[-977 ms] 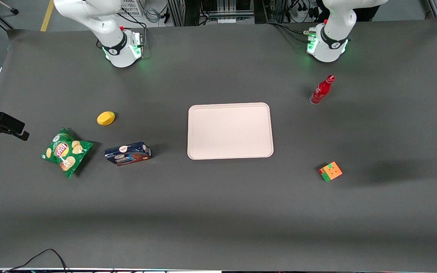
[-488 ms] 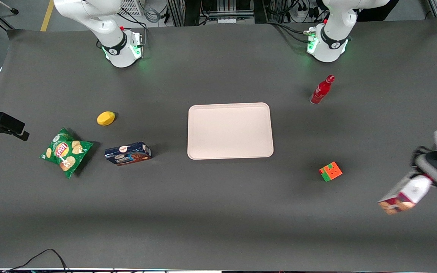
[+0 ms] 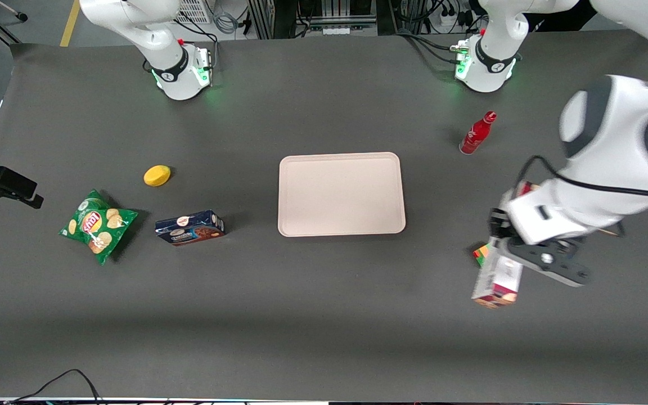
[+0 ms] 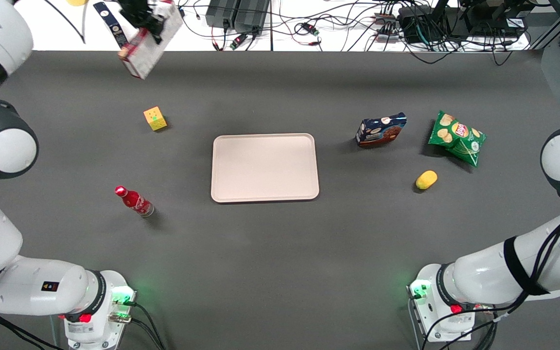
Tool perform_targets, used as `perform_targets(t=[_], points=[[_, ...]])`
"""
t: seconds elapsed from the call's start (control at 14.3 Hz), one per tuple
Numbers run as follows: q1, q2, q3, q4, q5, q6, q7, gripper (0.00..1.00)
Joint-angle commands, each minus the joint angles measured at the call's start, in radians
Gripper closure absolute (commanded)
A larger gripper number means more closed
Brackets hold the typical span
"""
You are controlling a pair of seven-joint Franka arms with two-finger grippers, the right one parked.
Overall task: Place red cookie box on tray
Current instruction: 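Lift the cookie box and carry it toward the pink tray, then lower the cookie box upright onto the tray's rim area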
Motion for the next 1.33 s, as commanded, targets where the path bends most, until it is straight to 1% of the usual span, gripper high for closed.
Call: perform_targets(t=[0.0, 0.14, 0.21, 0.35, 0.49, 0.56, 0.77, 0.98, 1.12, 1.26], points=[[-0.046, -0.013, -0.126, -0.043, 0.103, 0.001, -0.346, 0.77], [-0.048, -0.013, -0.199, -0.073, 0.105, 0.005, -0.558, 0.76], [-0.049, -0.011, -0.231, -0.091, 0.112, -0.002, -0.612, 0.74], [-0.055, -0.029, -0.275, -0.187, 0.145, 0.011, -0.721, 0.76], [-0.054, -0.048, -0.344, -0.285, 0.206, 0.053, -0.877, 0.76], [-0.051, -0.060, -0.357, -0.333, 0.211, 0.097, -0.914, 0.76], [-0.049, -0.114, -0.358, -0.528, 0.211, 0.276, -0.989, 0.76], [-0.040, -0.151, -0.357, -0.729, 0.212, 0.477, -0.991, 0.74], [-0.035, -0.157, -0.345, -0.821, 0.215, 0.580, -0.991, 0.74], [-0.028, -0.148, -0.332, -0.884, 0.260, 0.637, -0.985, 0.74]])
